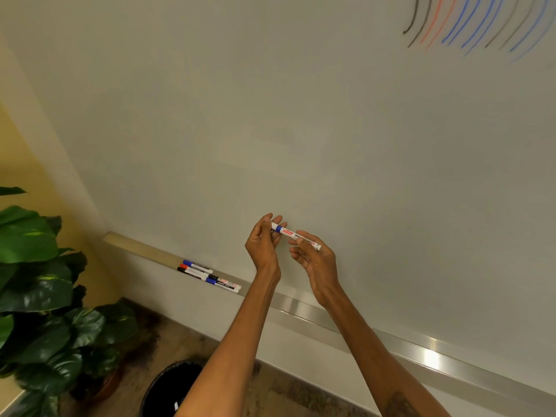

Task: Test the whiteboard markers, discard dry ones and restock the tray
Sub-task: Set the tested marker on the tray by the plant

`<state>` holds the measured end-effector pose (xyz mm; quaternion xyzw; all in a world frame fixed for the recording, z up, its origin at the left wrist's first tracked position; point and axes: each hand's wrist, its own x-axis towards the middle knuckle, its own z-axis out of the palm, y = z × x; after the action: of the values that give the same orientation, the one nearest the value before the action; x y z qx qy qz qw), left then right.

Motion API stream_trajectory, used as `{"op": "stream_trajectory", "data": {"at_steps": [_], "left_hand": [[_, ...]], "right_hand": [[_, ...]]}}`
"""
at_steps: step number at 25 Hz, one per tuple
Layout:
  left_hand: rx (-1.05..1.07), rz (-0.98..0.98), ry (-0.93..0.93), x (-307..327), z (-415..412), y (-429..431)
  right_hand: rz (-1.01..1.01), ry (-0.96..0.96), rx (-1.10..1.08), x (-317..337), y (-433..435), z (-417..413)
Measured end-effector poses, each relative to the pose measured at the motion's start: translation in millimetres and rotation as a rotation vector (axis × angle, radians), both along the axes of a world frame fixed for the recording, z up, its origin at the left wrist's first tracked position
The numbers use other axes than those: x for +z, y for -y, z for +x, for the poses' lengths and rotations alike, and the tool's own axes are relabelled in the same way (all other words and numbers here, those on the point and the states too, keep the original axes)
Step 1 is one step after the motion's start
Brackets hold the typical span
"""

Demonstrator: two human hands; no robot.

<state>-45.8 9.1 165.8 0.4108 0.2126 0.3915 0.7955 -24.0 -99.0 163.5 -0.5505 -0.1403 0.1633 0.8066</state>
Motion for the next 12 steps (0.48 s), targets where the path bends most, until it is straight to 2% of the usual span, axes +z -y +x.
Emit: {"op": "stream_trajectory", "data": {"at_steps": [2, 7, 12], "left_hand": [[0.052, -0.048, -0.069, -21, -7, -18], [0.115, -0.194, -0.212, -81, -26, -61], [0.183, -0.283, -0.354, -130, -46, -94]], "right_hand": [[-0.103, 0.032, -0.005, -23, -9, 0], [-0.482, 0.264, 0.048, -85, -38, 5], [-0.684, 0.425, 0.2, -141, -70, 9]]}}
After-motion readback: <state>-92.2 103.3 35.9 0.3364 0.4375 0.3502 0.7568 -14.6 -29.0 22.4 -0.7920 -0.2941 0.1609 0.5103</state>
